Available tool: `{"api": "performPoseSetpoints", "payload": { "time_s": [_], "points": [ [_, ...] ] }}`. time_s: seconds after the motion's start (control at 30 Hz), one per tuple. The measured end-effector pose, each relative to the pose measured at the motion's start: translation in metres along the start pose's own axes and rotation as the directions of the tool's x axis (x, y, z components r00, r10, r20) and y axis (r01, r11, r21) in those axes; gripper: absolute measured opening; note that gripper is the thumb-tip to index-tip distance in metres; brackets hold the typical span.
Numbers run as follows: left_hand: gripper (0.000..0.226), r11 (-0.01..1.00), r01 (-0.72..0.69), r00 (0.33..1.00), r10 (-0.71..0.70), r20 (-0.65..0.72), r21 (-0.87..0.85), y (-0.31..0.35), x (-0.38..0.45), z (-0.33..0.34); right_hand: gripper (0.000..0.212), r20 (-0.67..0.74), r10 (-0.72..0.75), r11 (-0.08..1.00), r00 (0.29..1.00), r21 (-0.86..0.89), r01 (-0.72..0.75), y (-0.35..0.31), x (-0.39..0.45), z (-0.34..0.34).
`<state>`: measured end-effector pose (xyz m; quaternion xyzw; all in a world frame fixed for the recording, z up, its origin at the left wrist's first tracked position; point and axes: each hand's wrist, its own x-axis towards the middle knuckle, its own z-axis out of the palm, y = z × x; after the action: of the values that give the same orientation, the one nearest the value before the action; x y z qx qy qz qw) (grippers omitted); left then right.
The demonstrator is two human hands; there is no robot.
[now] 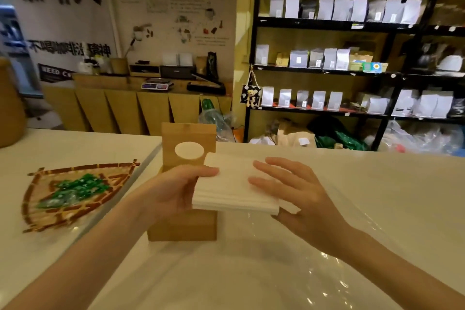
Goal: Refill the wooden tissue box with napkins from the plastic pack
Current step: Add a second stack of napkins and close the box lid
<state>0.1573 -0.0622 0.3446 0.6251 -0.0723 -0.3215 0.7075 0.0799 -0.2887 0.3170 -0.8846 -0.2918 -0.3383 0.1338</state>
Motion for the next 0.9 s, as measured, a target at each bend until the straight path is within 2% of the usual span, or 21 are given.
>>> {"api": "performPoseSetpoints", "payload": {
  "time_s": [0.07,0.17,0.2,0.27,0.33,0.37,0.4,0.47,0.57,0.63,0.77,0.9],
  "points": [
    [0.039,0.999,-0.036,0.999,0.036,-0.036,-0.011,0.002,-0.001,-0.012,0.066,0.038,0.197,0.951,0.98,0.237,-0.2,0.002,0.008,0.008],
    [0.045,0.996,-0.054,0.996,0.049,-0.074,-0.069,0.009,-0.003,-0.029,0.069,0.122,0.493,0.687,0.861,0.553,-0.471,0.006,0.02,0.022],
    [0.047,0.995,-0.06,0.995,0.054,-0.081,-0.076,0.01,-0.004,-0.033,0.061,0.181,0.553,0.556,0.814,0.647,-0.522,0.008,0.025,0.027],
    [0.048,0.996,-0.067,0.995,0.061,-0.083,-0.067,0.012,-0.005,-0.042,0.038,0.401,0.567,0.171,0.72,0.798,-0.578,0.008,0.038,0.035],
    [0.046,0.996,-0.062,0.996,0.058,-0.068,-0.057,0.012,-0.004,-0.05,0.031,0.631,0.468,-0.24,0.619,0.765,-0.598,0.003,0.053,0.041],
    [0.044,0.997,-0.057,0.997,0.054,-0.063,-0.048,0.013,-0.004,-0.053,0.037,0.705,0.421,-0.37,0.571,0.708,-0.601,0.002,0.06,0.044],
    [0.044,0.998,-0.051,0.997,0.049,-0.063,-0.036,0.013,-0.003,-0.056,0.043,0.744,0.387,-0.424,0.544,0.668,-0.612,0.002,0.066,0.047],
    [0.044,0.999,-0.043,0.995,0.042,-0.086,-0.005,0.015,-0.002,-0.064,0.043,0.758,0.363,-0.385,0.541,0.651,-0.654,0.004,0.077,0.053],
    [0.051,0.997,-0.019,0.986,0.031,-0.162,0.076,0.018,0.0,-0.076,0.023,0.726,0.381,-0.193,0.573,0.668,-0.719,0.005,0.089,0.063],
    [0.051,0.987,0.023,0.974,0.013,-0.228,0.156,0.02,0.001,-0.084,0.023,0.726,0.394,-0.109,0.563,0.645,-0.756,0.006,0.093,0.069],
    [0.021,0.919,0.112,0.946,0.018,-0.324,0.378,0.023,0.003,-0.093,0.024,0.761,0.379,-0.063,0.527,0.589,-0.805,0.011,0.096,0.075],
    [0.016,0.83,0.181,0.925,0.037,-0.377,0.528,0.024,0.008,-0.09,0.016,0.757,0.43,-0.037,0.492,0.559,-0.829,0.016,0.1,0.073]
  ]
}}
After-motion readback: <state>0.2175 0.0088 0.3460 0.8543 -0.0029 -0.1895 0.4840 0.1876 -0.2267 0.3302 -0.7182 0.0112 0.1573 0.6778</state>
